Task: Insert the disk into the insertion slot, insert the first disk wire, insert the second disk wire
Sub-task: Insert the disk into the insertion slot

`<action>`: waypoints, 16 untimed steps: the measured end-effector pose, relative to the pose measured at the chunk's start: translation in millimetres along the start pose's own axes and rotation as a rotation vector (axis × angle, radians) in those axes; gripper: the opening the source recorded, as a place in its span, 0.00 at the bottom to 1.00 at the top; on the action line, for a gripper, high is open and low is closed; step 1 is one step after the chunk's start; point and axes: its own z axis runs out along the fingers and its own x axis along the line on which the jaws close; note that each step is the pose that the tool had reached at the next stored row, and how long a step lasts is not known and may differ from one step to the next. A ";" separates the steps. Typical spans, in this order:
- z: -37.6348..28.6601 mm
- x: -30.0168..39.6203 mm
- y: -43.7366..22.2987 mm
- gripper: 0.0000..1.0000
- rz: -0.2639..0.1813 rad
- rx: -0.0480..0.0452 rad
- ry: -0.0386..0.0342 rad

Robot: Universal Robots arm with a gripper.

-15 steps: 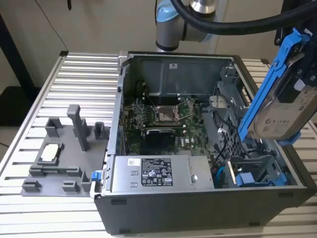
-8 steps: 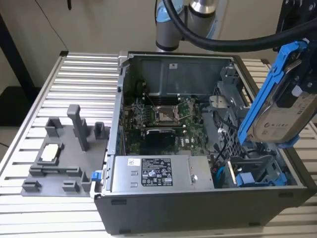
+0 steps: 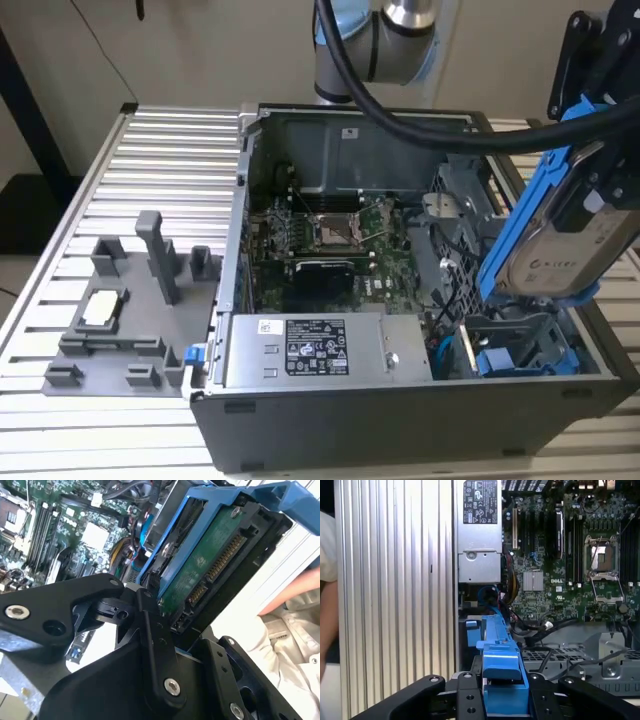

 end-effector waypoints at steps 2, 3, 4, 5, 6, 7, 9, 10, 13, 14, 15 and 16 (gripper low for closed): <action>2.4 1.9 -0.2 0.33 0.000 -0.0001 -0.0056; 3.6 2.8 -0.3 0.33 0.000 -0.0002 -0.0083; 4.8 3.8 -0.4 0.33 0.000 -0.0002 -0.0114; 6.0 4.8 -0.6 0.33 0.000 -0.0003 -0.0148; 7.1 5.7 -0.8 0.33 -0.001 -0.0004 -0.0181; 8.2 6.7 -0.9 0.33 -0.001 -0.0004 -0.0214; 10.5 8.7 -1.2 0.33 -0.001 -0.0005 -0.0279; 11.6 9.7 -1.4 0.33 -0.001 -0.0006 -0.0311; 15.0 12.1 -1.7 0.33 -0.001 -0.0007 -0.0403; 16.0 12.9 -1.8 0.33 -0.001 -0.0007 -0.0443; 17.0 13.6 -1.8 0.33 -0.001 -0.0006 -0.0481; 18.1 14.2 -1.9 0.33 -0.002 -0.0003 -0.0514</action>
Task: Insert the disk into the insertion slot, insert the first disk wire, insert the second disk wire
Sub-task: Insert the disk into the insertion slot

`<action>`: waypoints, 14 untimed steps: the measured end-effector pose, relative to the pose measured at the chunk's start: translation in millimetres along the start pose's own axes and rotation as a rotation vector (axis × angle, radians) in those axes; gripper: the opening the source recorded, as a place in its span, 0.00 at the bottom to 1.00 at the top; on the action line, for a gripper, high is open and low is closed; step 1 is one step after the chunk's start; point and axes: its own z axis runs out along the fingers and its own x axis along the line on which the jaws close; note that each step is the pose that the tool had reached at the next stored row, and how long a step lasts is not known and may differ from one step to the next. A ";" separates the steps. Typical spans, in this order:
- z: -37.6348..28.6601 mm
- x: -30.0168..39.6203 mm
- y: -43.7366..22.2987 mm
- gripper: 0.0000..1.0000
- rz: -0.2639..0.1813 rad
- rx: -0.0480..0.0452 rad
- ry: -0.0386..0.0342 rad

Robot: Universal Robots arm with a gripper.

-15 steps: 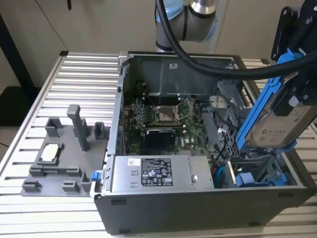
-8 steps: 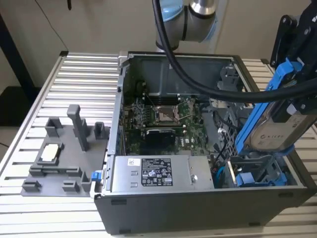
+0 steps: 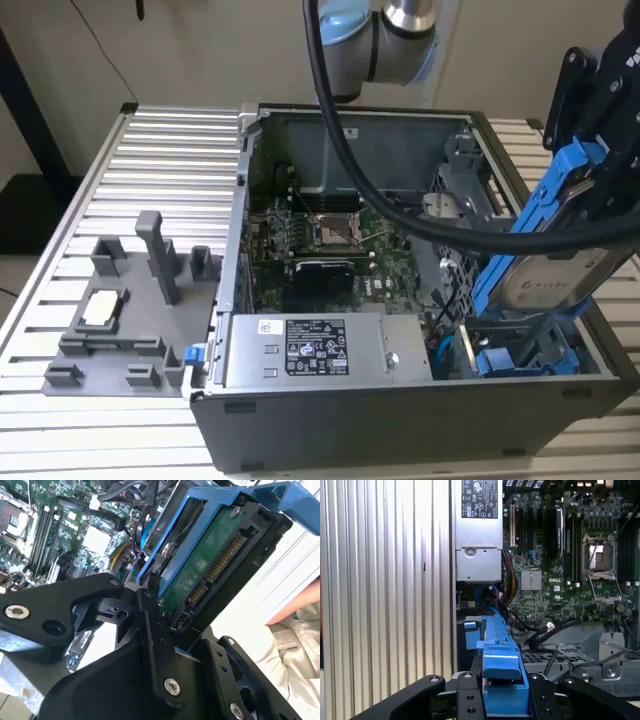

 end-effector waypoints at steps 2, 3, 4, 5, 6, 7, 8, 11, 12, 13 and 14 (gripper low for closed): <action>2.5 1.6 -0.2 0.33 0.000 0.0012 -0.0052; 3.8 2.4 -0.3 0.33 -0.001 0.0023 -0.0068; 5.1 3.1 -0.4 0.33 -0.001 0.0035 -0.0084; 6.5 3.7 -0.3 0.33 -0.001 0.0044 -0.0094; 7.9 4.1 -0.3 0.33 -0.001 0.0045 -0.0102; 8.8 4.4 -0.4 0.33 -0.001 0.0045 -0.0102; 9.7 4.5 -0.4 0.33 -0.001 0.0047 -0.0103; 13.4 4.8 -0.5 0.33 -0.001 0.0155 -0.0105; 14.6 4.9 -0.6 0.33 -0.002 0.0207 -0.0107; 15.8 5.0 -0.6 0.33 -0.002 0.0255 -0.0108; 17.4 5.1 -0.6 0.33 -0.003 0.0290 -0.0108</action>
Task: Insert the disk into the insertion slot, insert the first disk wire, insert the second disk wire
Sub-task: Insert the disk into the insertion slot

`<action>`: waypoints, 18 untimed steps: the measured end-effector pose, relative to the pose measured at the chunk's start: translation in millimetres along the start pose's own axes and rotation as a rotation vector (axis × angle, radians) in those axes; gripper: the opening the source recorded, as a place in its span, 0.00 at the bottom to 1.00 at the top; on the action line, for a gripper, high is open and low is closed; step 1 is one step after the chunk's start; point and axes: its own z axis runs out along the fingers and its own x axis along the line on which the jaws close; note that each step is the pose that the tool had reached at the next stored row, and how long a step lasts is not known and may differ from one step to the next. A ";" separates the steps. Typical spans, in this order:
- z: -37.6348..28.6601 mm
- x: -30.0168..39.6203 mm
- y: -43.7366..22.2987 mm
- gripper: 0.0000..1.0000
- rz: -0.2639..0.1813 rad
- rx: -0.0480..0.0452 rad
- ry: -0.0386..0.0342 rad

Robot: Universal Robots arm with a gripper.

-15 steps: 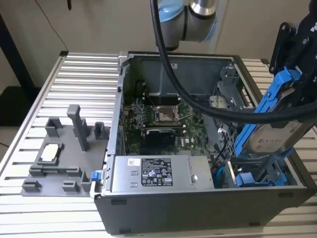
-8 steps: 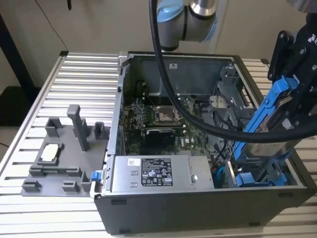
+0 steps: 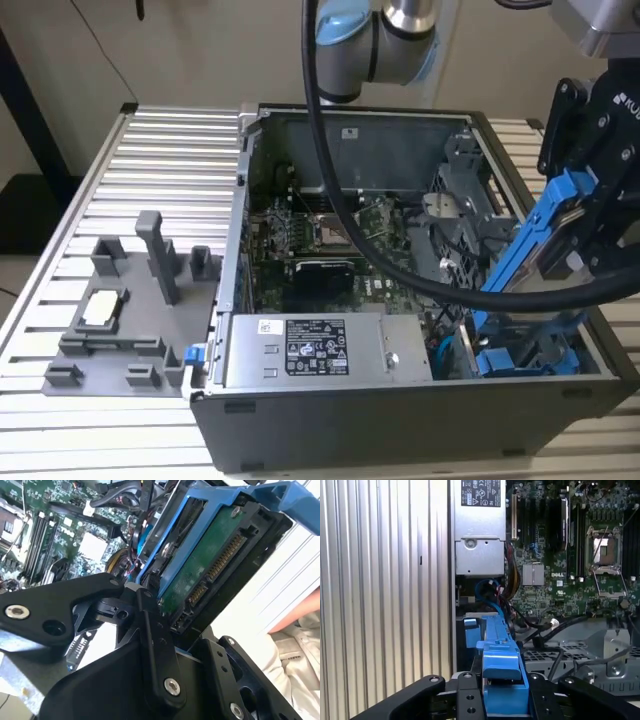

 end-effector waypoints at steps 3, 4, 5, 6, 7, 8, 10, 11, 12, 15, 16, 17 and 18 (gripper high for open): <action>4.5 -0.4 -0.1 0.33 0.000 0.0012 -0.0001; 6.0 -1.1 0.0 0.33 0.000 0.0012 0.0007; 7.3 -2.1 0.0 0.33 0.000 0.0013 0.0019; 8.7 -3.0 0.0 0.33 0.000 0.0013 0.0034; 9.9 -3.9 0.1 0.33 0.000 0.0013 0.0048; 11.2 -4.7 0.1 0.33 0.000 0.0013 0.0057; 13.3 -5.9 0.1 0.33 0.000 0.0014 0.0078; 14.3 -6.3 0.1 0.33 0.000 0.0014 0.0115; 15.3 -6.8 0.1 0.33 0.000 0.0018 0.0174; 18.2 -8.6 0.2 0.33 0.000 0.0035 0.0394; 19.2 -9.7 0.1 0.33 0.000 0.0036 0.0437; 19.8 -10.6 0.2 0.33 0.000 0.0037 0.0444; 20.4 -11.4 0.2 0.33 0.000 0.0037 0.0442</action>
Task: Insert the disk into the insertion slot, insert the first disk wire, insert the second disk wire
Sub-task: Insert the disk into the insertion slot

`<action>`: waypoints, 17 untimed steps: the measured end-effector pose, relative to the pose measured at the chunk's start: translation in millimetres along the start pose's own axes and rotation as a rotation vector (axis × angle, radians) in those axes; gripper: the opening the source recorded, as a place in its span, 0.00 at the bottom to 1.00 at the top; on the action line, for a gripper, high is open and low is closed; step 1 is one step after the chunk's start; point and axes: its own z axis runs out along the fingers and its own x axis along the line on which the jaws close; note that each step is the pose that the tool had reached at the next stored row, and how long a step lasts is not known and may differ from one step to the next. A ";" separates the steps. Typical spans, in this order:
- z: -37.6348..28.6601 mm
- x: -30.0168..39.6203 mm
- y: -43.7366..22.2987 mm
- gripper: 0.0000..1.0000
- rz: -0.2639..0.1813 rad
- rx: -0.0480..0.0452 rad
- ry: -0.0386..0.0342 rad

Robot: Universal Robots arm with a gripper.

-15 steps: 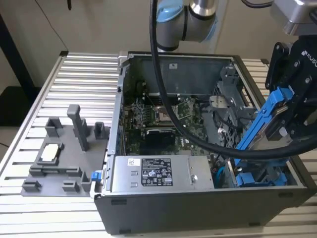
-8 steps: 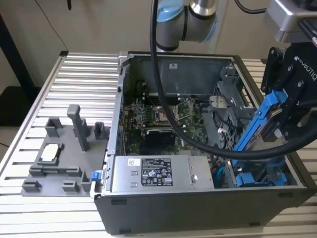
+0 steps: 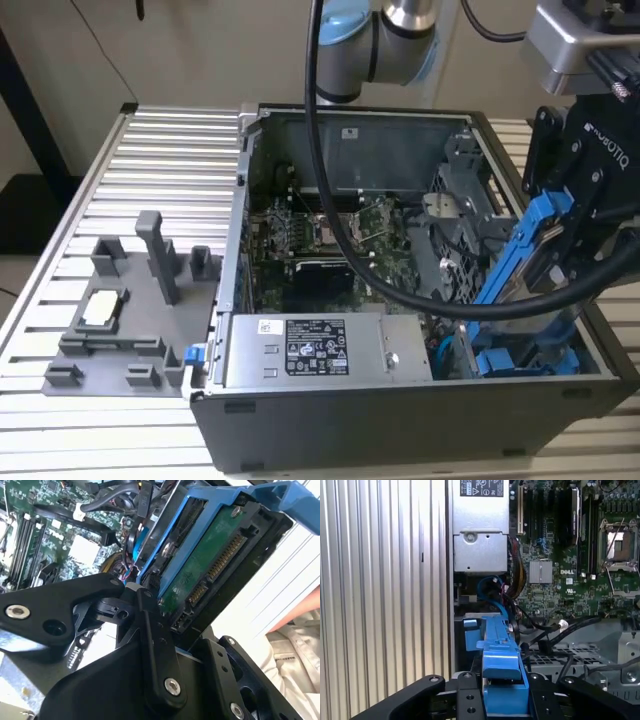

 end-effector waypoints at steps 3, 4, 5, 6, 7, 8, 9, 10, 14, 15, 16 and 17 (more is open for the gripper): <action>0.6 -0.6 -0.5 0.33 0.000 0.0000 0.0001; 0.7 -0.7 -0.8 0.33 0.000 0.0000 0.0003; 1.1 -0.8 -1.3 0.33 0.000 0.0000 0.0001; 1.6 -0.9 -1.8 0.33 0.000 0.0000 0.0001; 2.1 -1.0 -2.4 0.33 0.000 0.0000 0.0002; 2.6 -1.2 -3.1 0.33 0.000 0.0000 0.0002; 3.3 -1.5 -4.1 0.33 0.000 0.0000 0.0001; 4.2 -1.8 -5.1 0.33 0.000 0.0000 -0.0002; 6.9 -3.0 -7.2 0.33 0.000 0.0000 -0.0001; 7.7 -3.1 -7.2 0.33 0.000 0.0000 0.0000; 8.6 -3.3 -7.2 0.33 0.000 0.0000 0.0001; 9.7 -3.4 -7.3 0.33 0.000 0.0000 0.0002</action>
